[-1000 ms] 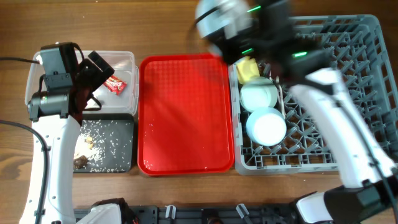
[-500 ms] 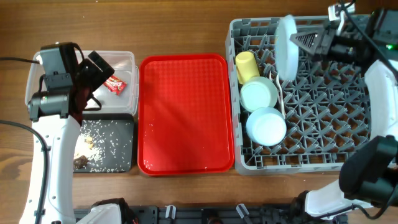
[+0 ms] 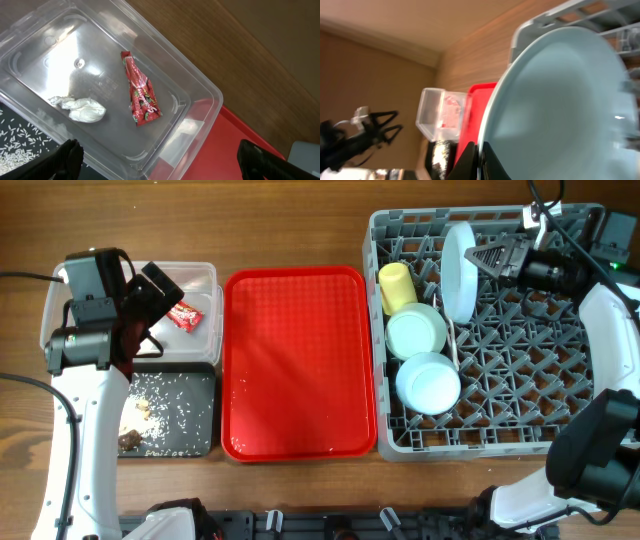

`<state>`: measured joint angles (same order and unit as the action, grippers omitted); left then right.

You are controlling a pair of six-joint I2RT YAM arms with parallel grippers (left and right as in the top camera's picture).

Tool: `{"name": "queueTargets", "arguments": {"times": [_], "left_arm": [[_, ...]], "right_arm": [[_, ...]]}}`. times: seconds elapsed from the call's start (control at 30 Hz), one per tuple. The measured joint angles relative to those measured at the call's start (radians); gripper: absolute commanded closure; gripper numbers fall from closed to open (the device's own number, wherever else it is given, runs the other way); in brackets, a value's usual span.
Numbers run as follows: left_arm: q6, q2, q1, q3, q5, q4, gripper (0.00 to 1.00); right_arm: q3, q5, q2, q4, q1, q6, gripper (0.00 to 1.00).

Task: Sort waste into correct bins and load items into the dishwasher rack
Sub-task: 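Lower the plate upright into the rack's back row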

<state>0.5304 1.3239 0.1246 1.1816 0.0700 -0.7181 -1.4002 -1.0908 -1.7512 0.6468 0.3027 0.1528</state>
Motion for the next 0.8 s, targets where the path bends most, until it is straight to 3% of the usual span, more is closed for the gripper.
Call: {"name": "queueTargets", "arguments": {"times": [0.13,0.23,0.33,0.6,0.8], "left_arm": [[0.0,0.0,0.0,0.0,0.0,0.0,0.0],[0.0,0.0,0.0,0.0,0.0,0.0,0.0],[0.0,0.0,0.0,0.0,0.0,0.0,0.0],[0.0,0.0,0.0,0.0,0.0,0.0,0.0],[0.0,0.0,0.0,0.0,0.0,0.0,0.0]], "right_arm": [[0.0,0.112,0.0,0.002,0.0,-0.002,0.77],[0.0,0.184,0.0,0.002,0.0,-0.003,0.76],[0.001,0.301,-0.001,0.026,0.0,-0.004,0.67],[0.001,0.534,-0.001,0.032,0.001,-0.016,0.18],[0.002,0.661,0.01,0.044,0.001,-0.018,0.09]]}}
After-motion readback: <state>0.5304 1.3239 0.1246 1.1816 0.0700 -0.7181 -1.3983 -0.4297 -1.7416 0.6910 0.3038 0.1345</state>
